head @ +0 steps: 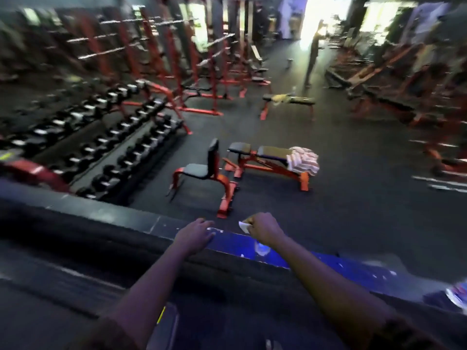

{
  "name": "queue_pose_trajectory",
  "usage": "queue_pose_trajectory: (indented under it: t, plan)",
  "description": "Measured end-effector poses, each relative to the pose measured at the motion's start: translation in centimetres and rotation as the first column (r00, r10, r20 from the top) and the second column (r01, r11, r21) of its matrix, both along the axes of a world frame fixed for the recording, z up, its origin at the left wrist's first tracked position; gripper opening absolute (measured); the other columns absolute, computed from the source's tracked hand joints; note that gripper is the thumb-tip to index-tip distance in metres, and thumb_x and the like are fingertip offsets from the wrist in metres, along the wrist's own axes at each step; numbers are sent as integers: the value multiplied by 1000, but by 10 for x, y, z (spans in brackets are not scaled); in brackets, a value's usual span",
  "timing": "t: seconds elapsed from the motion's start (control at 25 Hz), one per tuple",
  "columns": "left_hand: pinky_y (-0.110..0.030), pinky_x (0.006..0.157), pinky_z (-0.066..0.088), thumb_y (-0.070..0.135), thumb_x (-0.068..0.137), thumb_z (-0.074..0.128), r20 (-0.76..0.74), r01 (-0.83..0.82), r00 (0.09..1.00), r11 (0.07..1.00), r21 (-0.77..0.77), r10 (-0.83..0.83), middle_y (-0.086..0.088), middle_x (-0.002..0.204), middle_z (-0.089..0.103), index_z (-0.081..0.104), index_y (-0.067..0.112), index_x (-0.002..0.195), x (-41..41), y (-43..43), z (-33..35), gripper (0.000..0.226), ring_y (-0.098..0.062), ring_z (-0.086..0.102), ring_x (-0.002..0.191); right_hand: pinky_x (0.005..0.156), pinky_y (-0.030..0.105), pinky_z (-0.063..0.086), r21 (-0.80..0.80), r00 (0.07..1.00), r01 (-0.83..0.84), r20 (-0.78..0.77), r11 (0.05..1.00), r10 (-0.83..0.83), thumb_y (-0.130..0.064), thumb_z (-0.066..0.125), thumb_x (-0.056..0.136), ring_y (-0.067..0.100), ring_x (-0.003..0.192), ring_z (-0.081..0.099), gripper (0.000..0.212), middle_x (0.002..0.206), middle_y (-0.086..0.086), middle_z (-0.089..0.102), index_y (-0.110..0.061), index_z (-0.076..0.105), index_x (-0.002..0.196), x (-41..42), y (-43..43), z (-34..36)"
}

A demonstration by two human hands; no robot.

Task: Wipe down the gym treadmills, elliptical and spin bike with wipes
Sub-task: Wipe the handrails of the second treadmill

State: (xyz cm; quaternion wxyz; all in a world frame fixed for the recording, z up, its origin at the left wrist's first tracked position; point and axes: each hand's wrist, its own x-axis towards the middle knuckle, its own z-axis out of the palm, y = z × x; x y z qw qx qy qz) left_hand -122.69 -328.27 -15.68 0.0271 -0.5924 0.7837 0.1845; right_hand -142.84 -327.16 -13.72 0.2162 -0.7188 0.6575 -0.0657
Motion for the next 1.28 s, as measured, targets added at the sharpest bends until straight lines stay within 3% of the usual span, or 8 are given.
queue_pose_trajectory:
  t: [0.16,0.28,0.4,0.68,0.8,0.92,1.04,1.28]
  plan:
    - [-31,103,29,28,102,36,2,-335,942,941,-39,335,-7,145,39,42,14,140,74,-20,4,41,-23,39,131,70,29,42,1,938,-336,95,942,334,-8,48,83,31,97,61,31,102,17,68,-12,69,105,77,-87,0]
    - [-30,105,31,34,99,43,-38,-593,805,805,-26,592,-8,140,44,41,15,140,122,-25,7,45,-22,42,130,71,31,44,-19,834,-543,111,840,541,-13,51,85,31,101,61,24,101,20,67,-7,69,101,134,-142,7]
    - [-32,108,31,34,98,46,-58,-759,651,651,-14,757,-8,142,43,40,14,141,158,-22,19,48,-23,41,131,63,33,41,-35,703,-702,123,711,700,-16,54,87,22,92,65,22,83,22,65,0,67,93,191,-185,14]
    - [-36,105,35,34,96,48,-89,-949,295,281,-141,951,-9,137,46,44,16,138,247,-4,64,45,-28,44,129,71,32,43,-147,423,-872,254,467,870,-31,50,87,30,97,62,37,98,19,68,-2,69,100,337,-231,56]
    - [-34,104,34,33,97,48,-148,-962,194,159,-222,970,-11,139,44,41,14,140,298,-17,79,48,-29,42,130,81,28,45,-205,344,-886,314,417,885,-20,52,88,24,103,62,26,107,9,69,-12,70,105,415,-249,73]
    - [-33,105,32,33,97,49,-239,-955,158,86,-284,958,-13,142,42,40,13,142,347,-38,92,50,-28,40,131,83,23,43,-240,311,-878,372,414,875,-10,52,88,19,108,59,30,114,5,67,-16,68,112,482,-262,95]
    - [-32,105,32,31,96,50,-303,-944,172,68,-324,938,-10,144,41,40,14,142,390,-68,109,50,-26,40,132,88,26,44,-244,305,-872,407,424,861,-18,53,91,19,109,59,26,113,5,67,-17,68,113,537,-282,114]
    - [-29,104,29,23,94,54,-366,-869,277,69,-491,889,-10,141,44,42,9,140,464,-119,159,49,-26,42,130,82,22,43,-296,269,-843,490,448,829,-23,54,90,17,104,61,26,107,5,70,-18,69,110,621,-328,144]
